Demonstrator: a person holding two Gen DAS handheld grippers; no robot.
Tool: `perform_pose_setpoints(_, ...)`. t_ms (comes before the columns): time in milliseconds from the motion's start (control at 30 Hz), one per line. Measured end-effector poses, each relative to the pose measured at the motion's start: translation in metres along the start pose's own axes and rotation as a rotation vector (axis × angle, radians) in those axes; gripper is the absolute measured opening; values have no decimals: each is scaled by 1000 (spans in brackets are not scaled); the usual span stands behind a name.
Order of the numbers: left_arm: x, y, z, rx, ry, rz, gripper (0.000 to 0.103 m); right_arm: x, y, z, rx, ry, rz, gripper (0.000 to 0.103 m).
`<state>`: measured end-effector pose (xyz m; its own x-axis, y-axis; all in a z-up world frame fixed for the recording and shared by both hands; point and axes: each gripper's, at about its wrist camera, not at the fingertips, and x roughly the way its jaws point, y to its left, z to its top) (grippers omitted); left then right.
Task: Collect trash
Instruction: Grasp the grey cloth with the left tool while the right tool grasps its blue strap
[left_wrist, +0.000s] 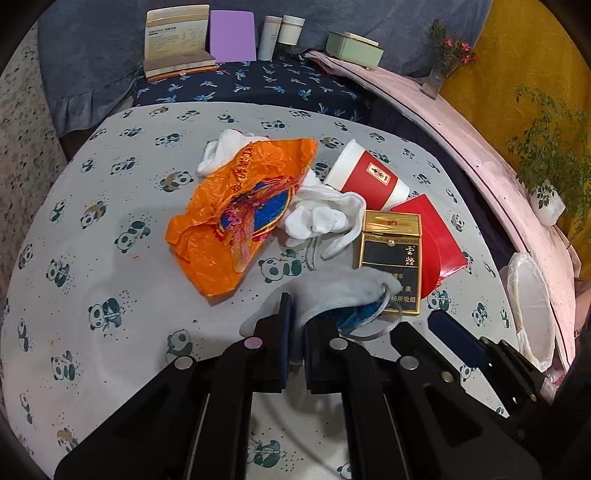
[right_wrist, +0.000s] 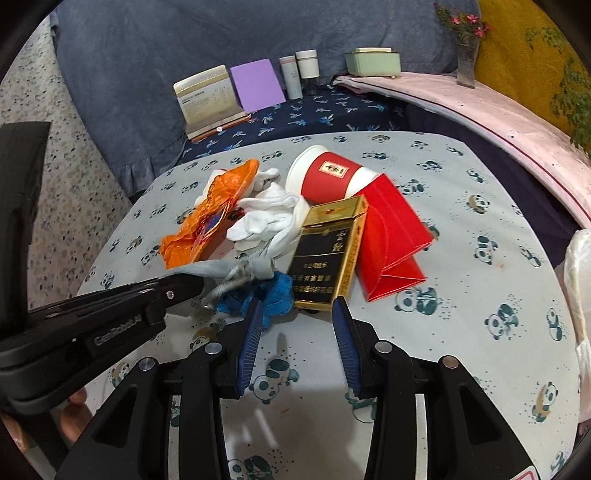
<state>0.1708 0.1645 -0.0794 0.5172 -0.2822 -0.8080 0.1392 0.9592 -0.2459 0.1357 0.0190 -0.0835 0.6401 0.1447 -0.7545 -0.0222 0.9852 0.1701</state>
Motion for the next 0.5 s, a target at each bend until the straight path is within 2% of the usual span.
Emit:
perform_pose_setpoints(333, 0, 19, -6, -38, 12, 18, 5, 22, 11, -1, -9, 43, 29, 39)
perform_pose_setpoints(500, 5, 24, -7, -43, 24, 22, 5, 32, 13, 0, -4, 55, 42, 33)
